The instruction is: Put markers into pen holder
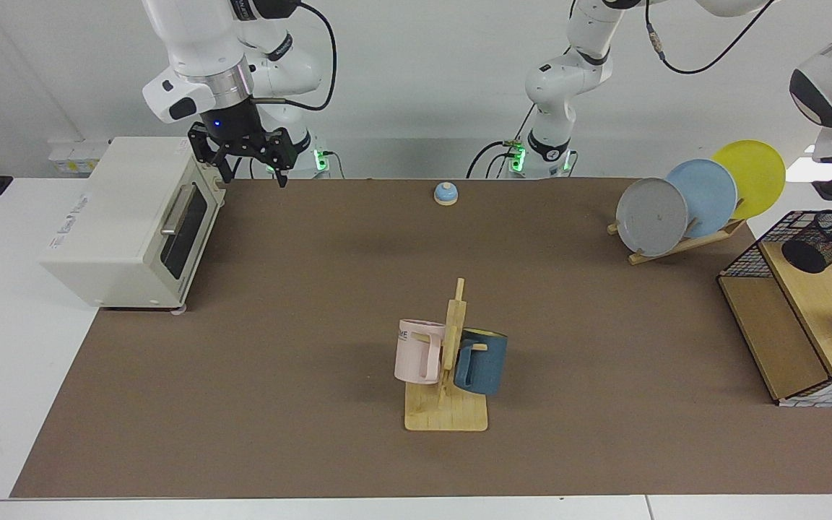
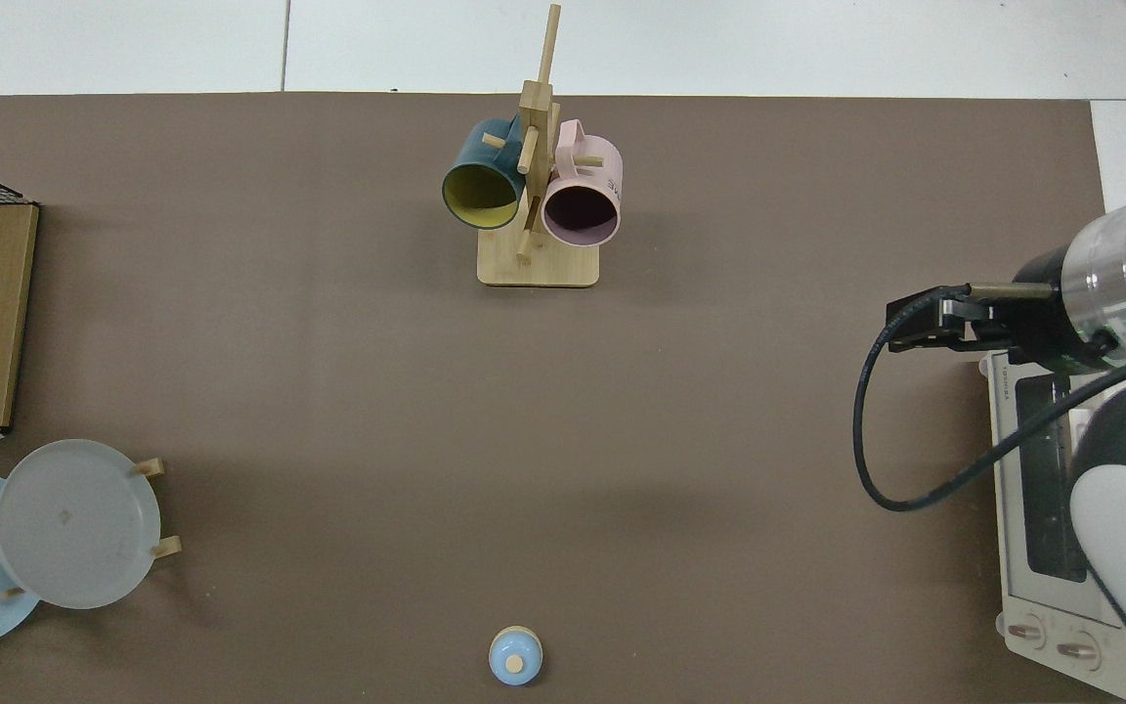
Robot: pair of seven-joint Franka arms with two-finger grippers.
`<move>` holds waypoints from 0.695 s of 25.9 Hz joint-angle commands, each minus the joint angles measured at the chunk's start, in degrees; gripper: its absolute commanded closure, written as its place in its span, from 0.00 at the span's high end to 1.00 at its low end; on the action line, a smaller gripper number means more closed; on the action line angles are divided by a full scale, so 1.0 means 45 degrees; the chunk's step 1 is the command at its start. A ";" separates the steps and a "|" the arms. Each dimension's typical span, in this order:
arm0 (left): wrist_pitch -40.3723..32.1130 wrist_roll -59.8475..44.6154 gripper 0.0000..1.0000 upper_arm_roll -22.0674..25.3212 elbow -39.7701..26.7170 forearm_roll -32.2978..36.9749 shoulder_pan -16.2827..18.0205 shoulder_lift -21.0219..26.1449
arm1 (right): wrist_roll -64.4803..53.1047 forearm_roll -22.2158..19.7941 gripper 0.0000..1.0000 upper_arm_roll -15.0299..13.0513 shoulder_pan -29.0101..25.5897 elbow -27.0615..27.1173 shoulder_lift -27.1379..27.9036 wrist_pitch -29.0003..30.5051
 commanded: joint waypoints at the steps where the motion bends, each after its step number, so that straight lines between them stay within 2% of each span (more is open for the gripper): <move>1: 0.0197 0.0068 0.00 -0.0103 -0.0278 0.0224 0.0204 0.0081 | 0.0150 0.0074 1.00 0.0151 -0.0240 -0.0159 -0.0152 0.0003; 18: 0.0040 0.0185 0.00 -0.0123 -0.1528 0.0224 0.0106 -0.0037 | 0.0150 0.0074 1.00 0.0151 -0.0240 -0.0159 -0.0152 0.0003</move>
